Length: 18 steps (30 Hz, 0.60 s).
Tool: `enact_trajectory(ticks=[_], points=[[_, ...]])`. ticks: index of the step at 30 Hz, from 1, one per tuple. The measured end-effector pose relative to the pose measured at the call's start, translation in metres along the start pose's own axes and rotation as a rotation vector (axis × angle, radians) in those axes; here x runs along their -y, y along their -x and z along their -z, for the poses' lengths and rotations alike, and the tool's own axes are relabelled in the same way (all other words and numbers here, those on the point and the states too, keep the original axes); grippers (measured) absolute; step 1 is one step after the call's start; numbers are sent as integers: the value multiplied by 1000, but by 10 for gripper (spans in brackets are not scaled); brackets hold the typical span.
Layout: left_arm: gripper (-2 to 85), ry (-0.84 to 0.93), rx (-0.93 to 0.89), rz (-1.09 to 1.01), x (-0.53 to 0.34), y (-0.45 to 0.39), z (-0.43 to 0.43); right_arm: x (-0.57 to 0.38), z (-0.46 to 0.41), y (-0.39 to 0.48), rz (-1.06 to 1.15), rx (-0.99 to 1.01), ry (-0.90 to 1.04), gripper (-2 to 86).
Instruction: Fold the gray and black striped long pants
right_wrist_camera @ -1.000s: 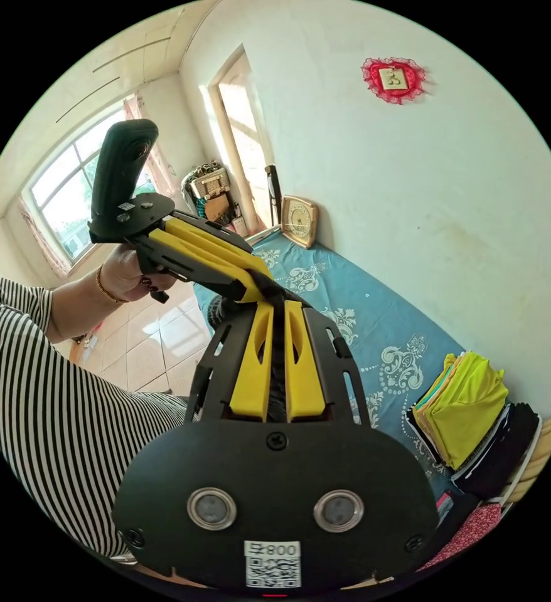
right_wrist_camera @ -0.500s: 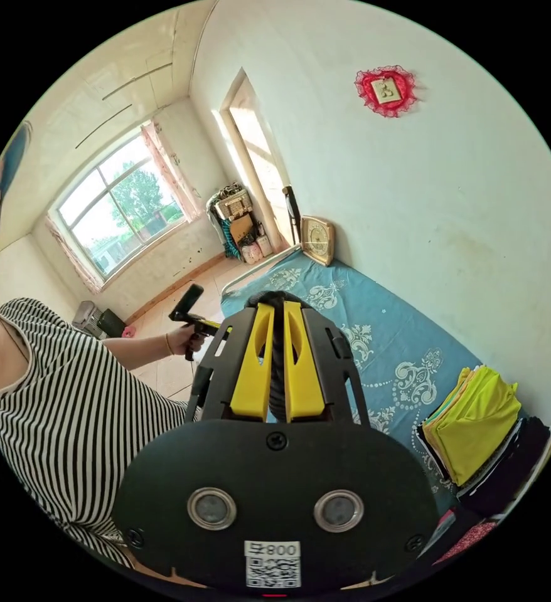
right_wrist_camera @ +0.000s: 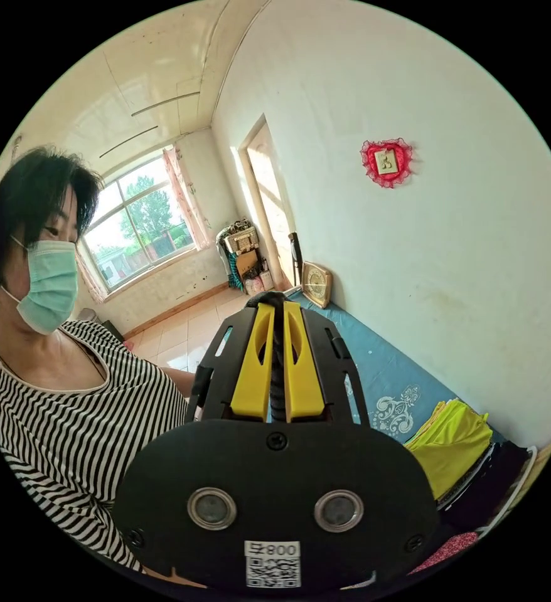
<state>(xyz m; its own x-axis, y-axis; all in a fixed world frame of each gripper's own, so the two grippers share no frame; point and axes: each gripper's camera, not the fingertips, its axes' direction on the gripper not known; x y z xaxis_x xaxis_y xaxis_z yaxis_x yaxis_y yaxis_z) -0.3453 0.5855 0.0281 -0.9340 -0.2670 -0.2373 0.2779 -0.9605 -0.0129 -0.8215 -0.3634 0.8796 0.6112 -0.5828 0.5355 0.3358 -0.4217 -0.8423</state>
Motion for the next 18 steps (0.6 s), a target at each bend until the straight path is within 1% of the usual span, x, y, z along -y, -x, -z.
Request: enact_trajectory(ticks=[2,4,6,12,14,18], points=[[65,-10,-16,-133,8,-21,10,-2,18,2,5,-5,-22,22],[45,-1,9,-186,11,-36,18,-6,30,-1,-2,-24,-37,22],[36,-7,-11,-222,11,-47,29,-12,44,-5,-15,-59,-55,21],[26,-146,-189,-269,-1,-76,109,-54,113,-47,-149,-169,-168,20],[24,-187,-251,-348,-5,-100,147,-77,144,-67,-216,-189,-250,20],[23,-199,-352,-503,-15,-148,193,-100,188,-78,-246,-242,-379,19]])
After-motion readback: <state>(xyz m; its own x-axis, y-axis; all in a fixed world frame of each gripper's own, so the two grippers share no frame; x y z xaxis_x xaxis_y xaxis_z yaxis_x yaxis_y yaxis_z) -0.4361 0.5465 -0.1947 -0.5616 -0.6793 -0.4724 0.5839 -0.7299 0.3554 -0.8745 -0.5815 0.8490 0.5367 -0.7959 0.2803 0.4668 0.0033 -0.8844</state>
